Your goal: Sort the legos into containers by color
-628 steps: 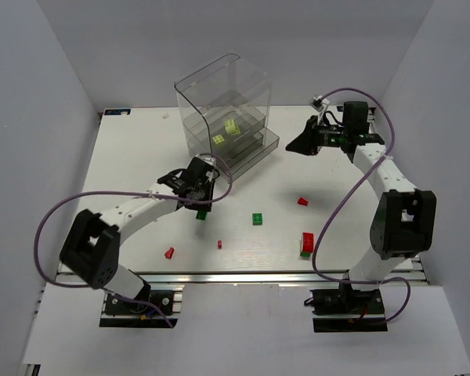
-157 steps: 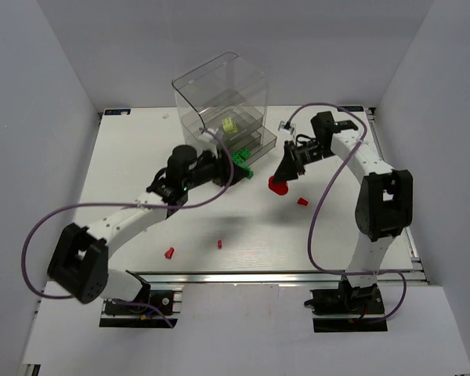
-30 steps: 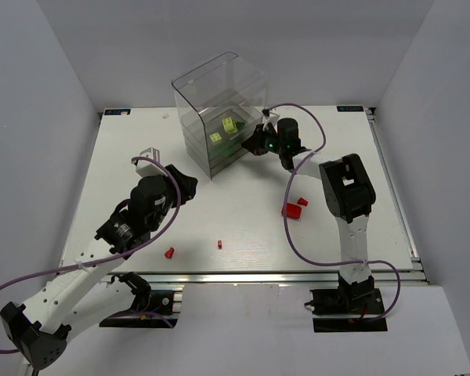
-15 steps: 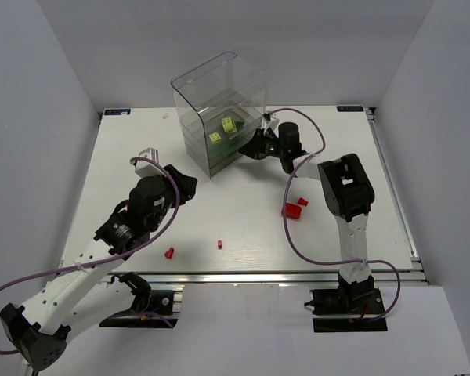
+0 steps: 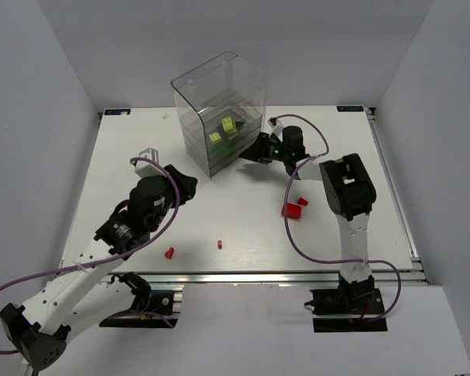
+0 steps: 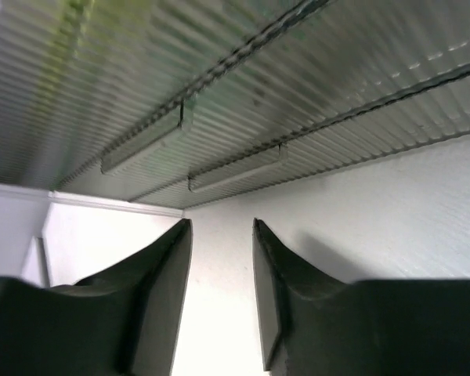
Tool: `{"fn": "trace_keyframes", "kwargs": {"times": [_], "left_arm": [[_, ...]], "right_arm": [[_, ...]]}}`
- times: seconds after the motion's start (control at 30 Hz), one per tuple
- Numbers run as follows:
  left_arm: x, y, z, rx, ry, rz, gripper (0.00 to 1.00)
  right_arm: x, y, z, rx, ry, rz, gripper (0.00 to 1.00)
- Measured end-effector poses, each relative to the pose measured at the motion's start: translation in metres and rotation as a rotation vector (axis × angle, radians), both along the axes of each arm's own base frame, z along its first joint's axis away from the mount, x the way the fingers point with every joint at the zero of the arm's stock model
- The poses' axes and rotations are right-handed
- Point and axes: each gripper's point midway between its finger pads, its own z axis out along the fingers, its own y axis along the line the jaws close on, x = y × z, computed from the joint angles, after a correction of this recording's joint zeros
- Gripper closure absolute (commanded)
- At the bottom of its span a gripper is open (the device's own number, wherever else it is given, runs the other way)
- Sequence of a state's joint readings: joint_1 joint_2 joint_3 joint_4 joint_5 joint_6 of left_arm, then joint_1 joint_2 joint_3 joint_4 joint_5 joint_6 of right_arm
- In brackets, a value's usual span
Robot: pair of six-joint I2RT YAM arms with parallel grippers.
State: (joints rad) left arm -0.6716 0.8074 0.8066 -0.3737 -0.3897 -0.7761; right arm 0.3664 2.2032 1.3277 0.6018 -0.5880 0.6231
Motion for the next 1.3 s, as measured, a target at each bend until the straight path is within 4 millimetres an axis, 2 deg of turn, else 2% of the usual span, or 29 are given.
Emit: {"fn": "trace_keyframes", "kwargs": {"times": [0.17,0.43,0.73,0.83,1.07,1.3], "left_arm": [[0.001,0.0,-0.002,0.004,0.005,0.0,0.46],[0.001,-0.001,-0.012,0.028,0.035,0.0,0.46],[0.005,-0.004,-0.022,0.05,0.063,-0.001,0.46],[0.007,-0.006,-0.024,0.056,0.069,-0.001,0.46],[0.008,-0.007,-0.026,0.058,0.076,-0.006,0.46],[0.007,-0.007,-0.024,0.055,0.073,-0.006,0.46]], "right_arm": [[0.011,0.006,0.002,0.056,0.063,-0.018,0.54],[0.021,0.012,-0.017,0.106,0.182,-0.044,0.54],[0.029,0.017,-0.012,0.142,0.212,-0.048,0.6],[0.029,0.018,-0.012,0.151,0.223,-0.051,0.66],[0.03,0.019,-0.007,0.172,0.242,-0.052,0.87],[0.027,0.013,-0.01,0.185,0.239,-0.052,1.0]]}}
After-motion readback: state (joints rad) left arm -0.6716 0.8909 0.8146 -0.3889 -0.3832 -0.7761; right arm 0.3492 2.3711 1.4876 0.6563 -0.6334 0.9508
